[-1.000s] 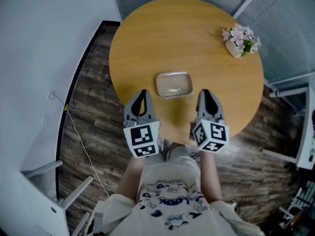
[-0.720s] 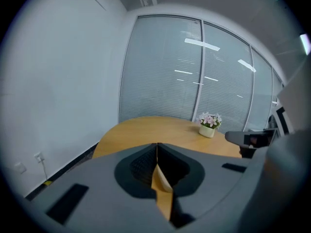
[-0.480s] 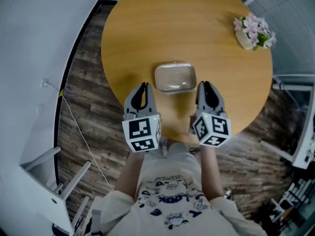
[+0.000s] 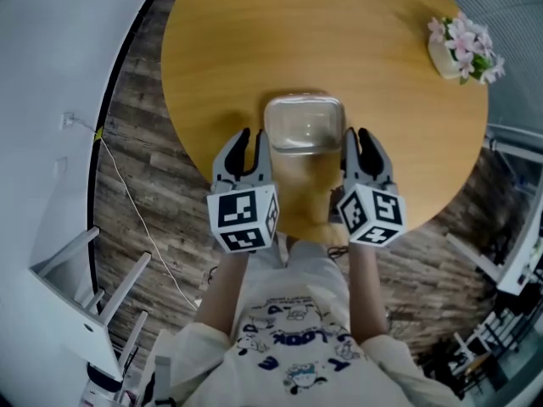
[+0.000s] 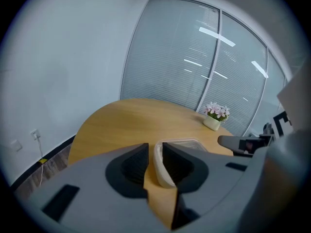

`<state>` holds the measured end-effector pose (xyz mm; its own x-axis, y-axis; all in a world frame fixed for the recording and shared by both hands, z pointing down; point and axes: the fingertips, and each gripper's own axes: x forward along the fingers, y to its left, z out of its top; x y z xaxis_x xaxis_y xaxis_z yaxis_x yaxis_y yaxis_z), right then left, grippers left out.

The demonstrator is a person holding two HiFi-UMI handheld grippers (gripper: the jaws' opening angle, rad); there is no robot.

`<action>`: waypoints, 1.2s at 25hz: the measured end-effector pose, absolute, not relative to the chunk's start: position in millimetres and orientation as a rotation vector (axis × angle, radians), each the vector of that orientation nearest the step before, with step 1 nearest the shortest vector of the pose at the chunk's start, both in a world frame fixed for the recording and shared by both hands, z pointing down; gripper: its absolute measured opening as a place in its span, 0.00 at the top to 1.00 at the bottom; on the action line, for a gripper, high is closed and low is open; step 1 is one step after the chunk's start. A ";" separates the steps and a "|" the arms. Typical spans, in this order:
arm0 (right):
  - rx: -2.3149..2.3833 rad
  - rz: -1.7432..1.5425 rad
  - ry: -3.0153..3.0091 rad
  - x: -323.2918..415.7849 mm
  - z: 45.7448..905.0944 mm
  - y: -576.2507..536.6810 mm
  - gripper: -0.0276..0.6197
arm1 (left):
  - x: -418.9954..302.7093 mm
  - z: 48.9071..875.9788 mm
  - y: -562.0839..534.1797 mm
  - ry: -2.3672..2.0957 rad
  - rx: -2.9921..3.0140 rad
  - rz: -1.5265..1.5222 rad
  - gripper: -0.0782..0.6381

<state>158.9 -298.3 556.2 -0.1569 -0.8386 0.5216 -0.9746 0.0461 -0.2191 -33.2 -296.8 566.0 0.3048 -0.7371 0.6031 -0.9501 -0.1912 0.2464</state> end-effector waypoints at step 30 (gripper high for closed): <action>1.805 1.159 -2.134 160.1 605.8 -311.4 0.88 | -18.5 607.8 -306.5 -1.434 1.919 0.483 0.83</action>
<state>160.1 -311.4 605.8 -0.2839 -0.7942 0.5373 -0.8829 -0.0021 -0.4696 -18.5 -306.5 607.8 0.3230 -0.6867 0.6512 -0.9408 -0.1584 0.2997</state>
